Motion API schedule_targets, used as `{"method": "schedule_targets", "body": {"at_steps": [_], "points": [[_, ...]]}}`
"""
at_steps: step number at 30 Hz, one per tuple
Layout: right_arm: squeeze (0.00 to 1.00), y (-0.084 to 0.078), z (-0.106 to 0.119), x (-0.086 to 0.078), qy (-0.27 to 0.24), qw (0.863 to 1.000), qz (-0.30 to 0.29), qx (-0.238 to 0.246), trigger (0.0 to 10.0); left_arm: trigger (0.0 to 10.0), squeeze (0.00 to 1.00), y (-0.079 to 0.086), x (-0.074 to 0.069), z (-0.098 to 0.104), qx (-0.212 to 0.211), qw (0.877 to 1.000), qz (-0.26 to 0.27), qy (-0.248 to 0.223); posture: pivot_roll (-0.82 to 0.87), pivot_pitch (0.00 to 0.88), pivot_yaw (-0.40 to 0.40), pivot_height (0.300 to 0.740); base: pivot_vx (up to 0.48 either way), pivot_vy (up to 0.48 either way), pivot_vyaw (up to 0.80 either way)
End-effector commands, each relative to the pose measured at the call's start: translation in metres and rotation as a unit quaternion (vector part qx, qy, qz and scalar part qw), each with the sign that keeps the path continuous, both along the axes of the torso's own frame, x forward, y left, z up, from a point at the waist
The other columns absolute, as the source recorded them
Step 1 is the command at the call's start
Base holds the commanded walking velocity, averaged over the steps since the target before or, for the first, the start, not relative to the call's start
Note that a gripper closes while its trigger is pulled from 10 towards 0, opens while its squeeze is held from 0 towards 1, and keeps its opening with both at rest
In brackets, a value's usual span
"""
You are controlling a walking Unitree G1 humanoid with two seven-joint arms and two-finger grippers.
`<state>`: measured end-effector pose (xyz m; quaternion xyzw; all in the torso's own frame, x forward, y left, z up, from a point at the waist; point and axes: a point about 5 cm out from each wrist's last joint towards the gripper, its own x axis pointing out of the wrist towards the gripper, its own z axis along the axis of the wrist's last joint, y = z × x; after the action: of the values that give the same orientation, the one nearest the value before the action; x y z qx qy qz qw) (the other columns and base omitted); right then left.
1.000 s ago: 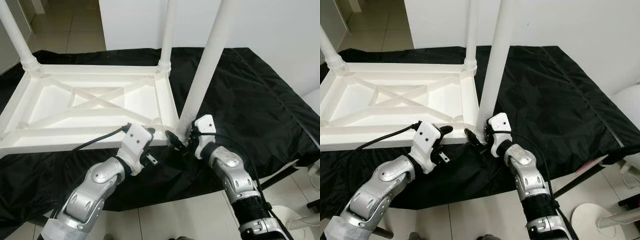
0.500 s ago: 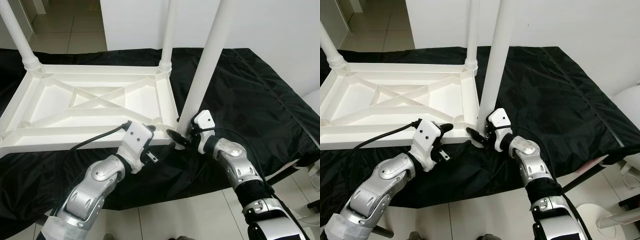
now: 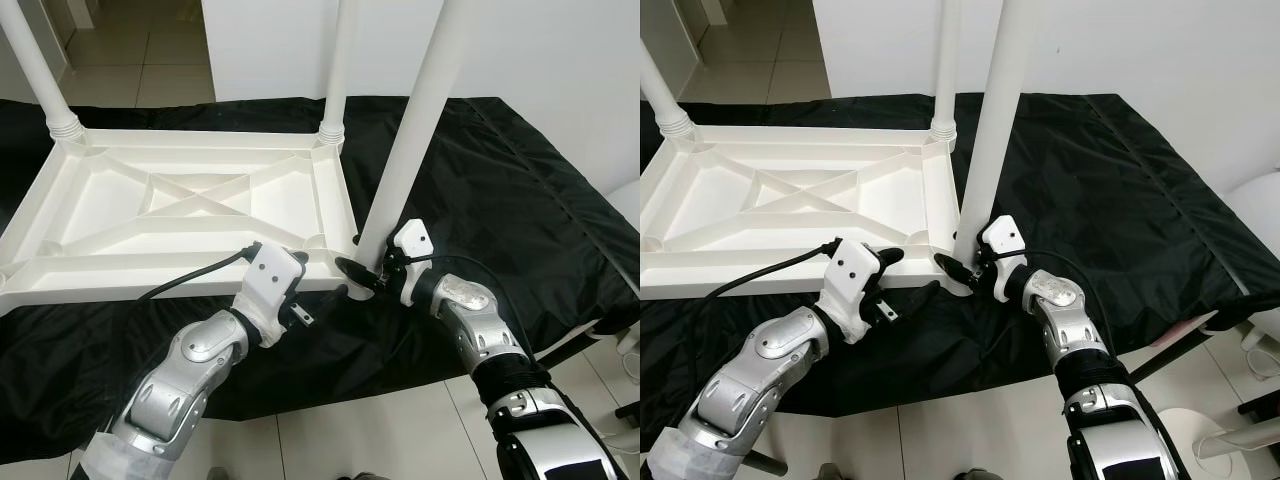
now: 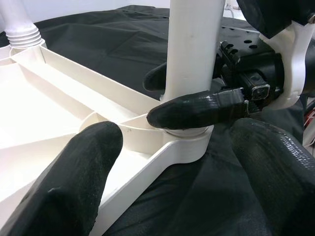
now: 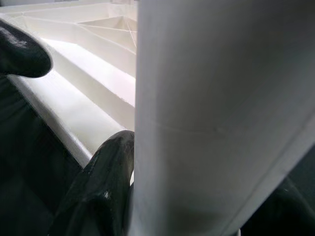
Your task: Building children table
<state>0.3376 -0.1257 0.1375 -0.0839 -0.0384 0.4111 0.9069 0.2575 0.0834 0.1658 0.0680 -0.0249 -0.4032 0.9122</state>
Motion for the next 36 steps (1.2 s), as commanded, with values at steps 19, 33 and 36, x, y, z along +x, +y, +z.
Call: {"method": "schedule_targets", "body": {"at_steps": [19,33,36], "points": [[0.0,0.012,-0.018,-0.024,0.036,0.922,-0.373,0.098,10.0,10.0,0.0,-0.003,-0.004,-0.002,0.003,1.0,-0.025,0.008,0.01,0.073,-0.057,0.74,0.0,0.0,0.0],[1.0,0.023,-0.006,-0.031,0.034,0.928,-0.35,0.121,10.0,10.0,0.0,-0.004,-0.006,-0.003,0.003,1.0,-0.028,0.007,0.01,0.069,-0.06,0.74,0.0,0.0,0.0],[1.0,0.018,-0.001,-0.03,0.03,0.934,-0.333,0.126,10.0,10.0,0.0,-0.004,-0.007,-0.003,0.003,1.0,-0.028,0.009,0.0,0.071,-0.061,0.74,0.0,0.0,0.0]]}}
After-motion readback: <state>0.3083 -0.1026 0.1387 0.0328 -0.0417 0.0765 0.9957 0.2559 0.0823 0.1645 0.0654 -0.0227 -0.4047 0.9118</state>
